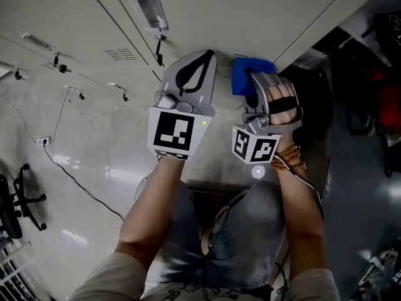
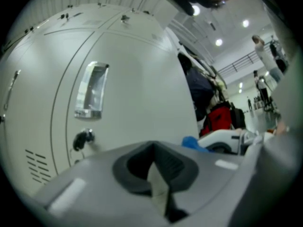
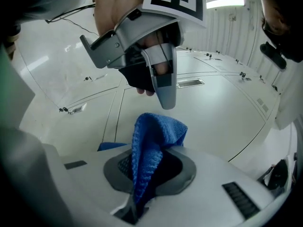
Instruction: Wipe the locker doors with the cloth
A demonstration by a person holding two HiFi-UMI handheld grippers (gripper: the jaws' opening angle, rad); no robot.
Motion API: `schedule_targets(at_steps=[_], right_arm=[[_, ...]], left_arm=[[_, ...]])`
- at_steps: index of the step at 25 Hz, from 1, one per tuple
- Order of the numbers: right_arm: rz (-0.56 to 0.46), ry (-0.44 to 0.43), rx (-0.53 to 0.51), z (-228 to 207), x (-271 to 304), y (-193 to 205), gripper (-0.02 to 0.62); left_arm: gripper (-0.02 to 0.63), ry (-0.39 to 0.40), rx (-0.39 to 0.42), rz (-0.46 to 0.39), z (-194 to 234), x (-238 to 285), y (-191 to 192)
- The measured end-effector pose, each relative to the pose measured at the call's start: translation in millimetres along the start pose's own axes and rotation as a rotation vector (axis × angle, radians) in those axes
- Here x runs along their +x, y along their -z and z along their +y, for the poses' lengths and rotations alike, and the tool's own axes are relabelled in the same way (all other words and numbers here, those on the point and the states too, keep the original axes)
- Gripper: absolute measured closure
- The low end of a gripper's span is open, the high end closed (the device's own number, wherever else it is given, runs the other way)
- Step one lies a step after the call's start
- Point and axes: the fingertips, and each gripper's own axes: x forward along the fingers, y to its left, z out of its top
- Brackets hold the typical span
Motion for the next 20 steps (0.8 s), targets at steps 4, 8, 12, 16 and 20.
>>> schedule_targets(at_steps=[4,8,12,16,20], right_arm=[[-0.011,0.030,0.045,-36,-2,-7,0.549],[-0.055,0.090,0.064,-92,-2,-25,0.549],[-0.077,0.124,0.113,-139,-4,-38,0.549],[-0.105,0.166,0.159,-185,-6,-52,0.549],[-0.131,0.182,0.181,-215,-4,-63,0.549]], left_arm=[[0.604,-0.008,-0.008,-0.012,6,-1,-14],[0.604,-0.010,-0.019,-0.035,10,-1,-39],[0.604,-0.015,-0.019,-0.067,14,-3,-79],[0.604,-0.021,0.009,-0.099,24,-5,-126],[0.604,-0.028,0.045,-0.118,32,-5,-163]])
